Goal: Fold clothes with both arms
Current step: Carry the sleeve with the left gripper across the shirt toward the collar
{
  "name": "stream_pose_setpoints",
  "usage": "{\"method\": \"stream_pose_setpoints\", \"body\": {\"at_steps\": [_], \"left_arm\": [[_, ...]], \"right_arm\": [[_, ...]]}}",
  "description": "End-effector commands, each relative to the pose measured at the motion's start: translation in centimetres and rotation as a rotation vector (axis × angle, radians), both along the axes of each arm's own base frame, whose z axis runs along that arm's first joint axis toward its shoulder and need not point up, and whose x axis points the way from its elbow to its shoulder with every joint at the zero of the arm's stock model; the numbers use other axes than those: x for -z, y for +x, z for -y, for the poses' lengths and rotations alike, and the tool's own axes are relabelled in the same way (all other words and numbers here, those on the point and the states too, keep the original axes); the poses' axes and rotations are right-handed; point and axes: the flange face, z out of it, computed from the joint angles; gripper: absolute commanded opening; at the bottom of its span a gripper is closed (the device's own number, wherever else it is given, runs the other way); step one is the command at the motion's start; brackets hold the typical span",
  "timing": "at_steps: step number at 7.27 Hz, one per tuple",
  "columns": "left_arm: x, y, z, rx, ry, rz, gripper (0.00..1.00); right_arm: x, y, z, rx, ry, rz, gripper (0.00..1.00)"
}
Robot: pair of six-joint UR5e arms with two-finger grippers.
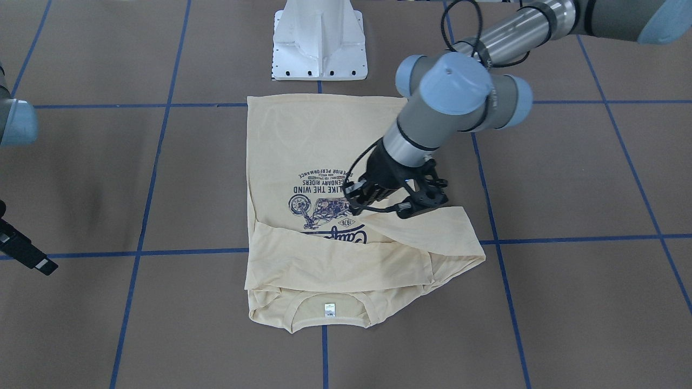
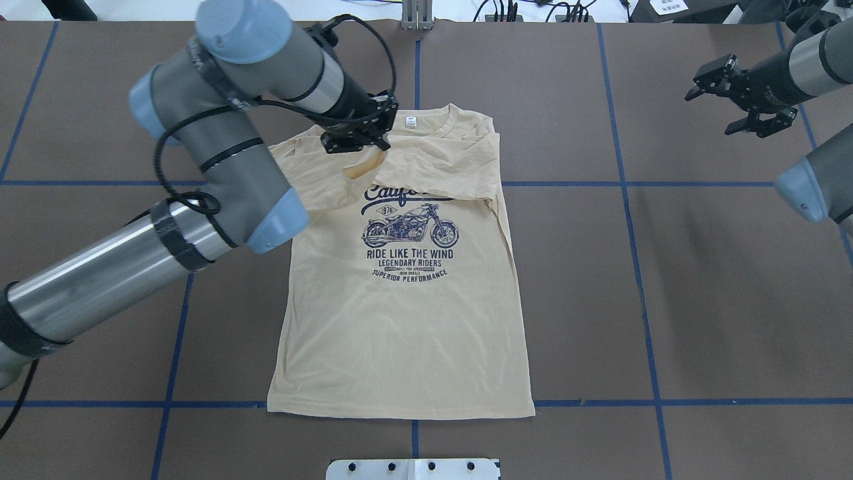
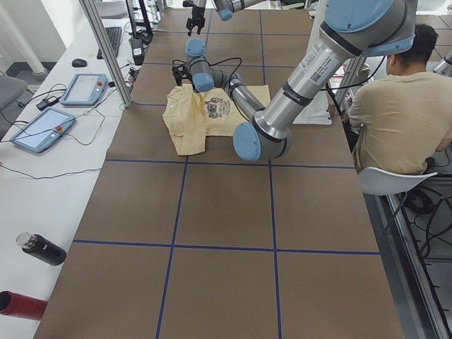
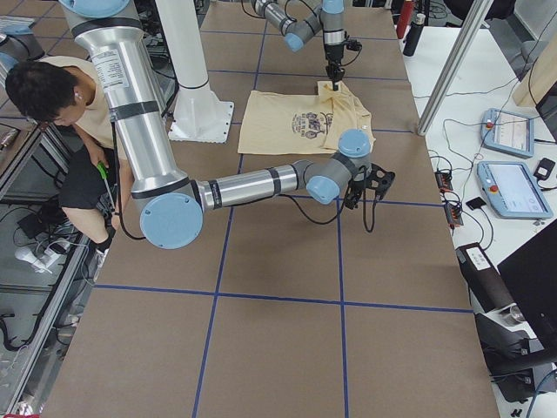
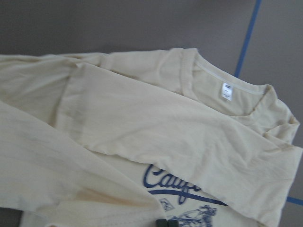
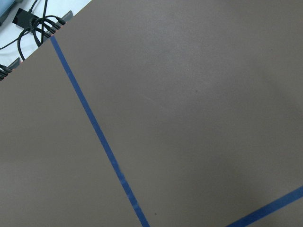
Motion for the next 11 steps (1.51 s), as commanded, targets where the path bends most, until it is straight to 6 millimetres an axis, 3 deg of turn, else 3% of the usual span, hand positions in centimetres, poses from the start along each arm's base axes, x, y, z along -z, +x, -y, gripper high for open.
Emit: {"method": "stream_pose_setpoints", "body": {"at_steps": [1,2,3,5,7,9,10,11], "left_arm": [[6.1,4.1,-1.1,0.044,0.004,-0.031,0.00],[8.2,5.1,-0.5,0.052,-0.010,-0.043,0.00],[8.3,6.8,0.2,0.064,0.003,-0.054,0.00],[8.8,8.0,-0.3,0.069,0.014,-0.058,0.00],[9.4,10.4,-0.9,0.086,0.045,-0.073,0.01],[10.0,10.8,-1.1,0.087,0.031,-0.080,0.72],[9.9,10.3,-1.0,0.085,0.022,-0.076,0.74],[6.1,8.2,-1.8,0.080,0.025,-0.074,0.74]], "right_arm": [[-0.3,0.0,0.1,-0.004,-0.002,-0.005,0.99],[-0.2,0.0,0.2,-0.008,-0.001,-0.007,0.99],[-0.1,0.0,0.2,-0.009,0.001,-0.007,0.99],[0.3,0.0,0.3,-0.012,0.000,-0.002,0.99],[0.5,-0.1,0.4,-0.016,0.000,0.000,0.99],[0.5,-0.1,0.3,-0.022,-0.009,0.005,0.99],[1.3,-0.3,0.1,-0.040,-0.028,0.024,0.99],[3.2,-1.8,-1.3,-0.071,-0.038,0.048,1.00]]}}
